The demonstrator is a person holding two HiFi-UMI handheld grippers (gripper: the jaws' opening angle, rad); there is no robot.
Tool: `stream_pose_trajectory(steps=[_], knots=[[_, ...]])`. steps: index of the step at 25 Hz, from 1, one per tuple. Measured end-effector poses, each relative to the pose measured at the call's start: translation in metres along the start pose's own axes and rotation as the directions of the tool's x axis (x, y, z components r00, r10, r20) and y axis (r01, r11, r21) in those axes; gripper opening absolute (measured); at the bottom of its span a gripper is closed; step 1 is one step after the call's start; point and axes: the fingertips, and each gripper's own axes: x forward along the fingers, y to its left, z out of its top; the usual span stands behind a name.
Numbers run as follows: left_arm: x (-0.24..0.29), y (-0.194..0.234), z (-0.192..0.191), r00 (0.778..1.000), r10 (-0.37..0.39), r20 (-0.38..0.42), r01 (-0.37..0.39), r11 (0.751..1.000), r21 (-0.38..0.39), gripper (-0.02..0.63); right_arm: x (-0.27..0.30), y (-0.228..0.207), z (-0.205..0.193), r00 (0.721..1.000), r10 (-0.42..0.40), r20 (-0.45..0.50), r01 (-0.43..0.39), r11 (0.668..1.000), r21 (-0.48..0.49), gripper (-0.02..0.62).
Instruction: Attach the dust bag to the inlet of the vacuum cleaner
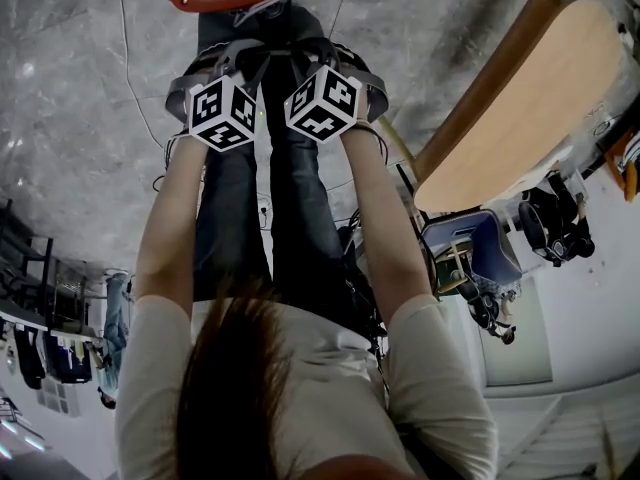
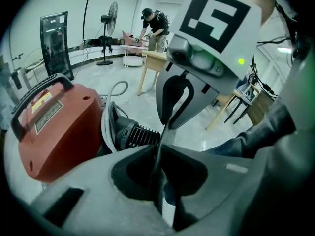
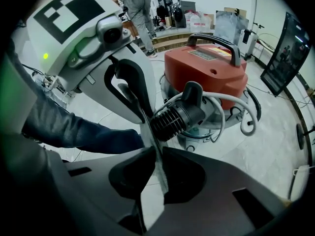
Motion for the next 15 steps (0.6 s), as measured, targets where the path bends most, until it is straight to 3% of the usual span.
stream_pose_trajectory(steps=[5, 8, 11, 15], knots=[[-0.006, 0.006, 0.006, 1.000, 0.015, 0.017, -0.016, 0.999, 0.042, 0.049, -0.006, -0.005, 0.005, 0.998, -0.050, 0.046, 0.049, 0.998, 0.027, 0.044], [-0.010, 0.011, 0.010, 0.999, 0.027, 0.030, -0.029, 0.998, 0.050, 0.049, -0.012, -0.009, 0.009, 0.995, -0.084, 0.062, 0.085, 0.996, -0.014, 0.044], [-0.011, 0.011, 0.012, 0.999, 0.037, 0.038, -0.038, 0.999, 0.024, 0.049, -0.013, -0.011, 0.009, 0.993, -0.105, 0.052, 0.108, 0.992, -0.063, 0.044], [-0.009, 0.012, 0.013, 0.997, 0.055, 0.048, -0.053, 0.998, -0.042, 0.051, -0.011, -0.014, 0.007, 0.994, -0.101, 0.052, 0.104, 0.993, -0.052, 0.043]])
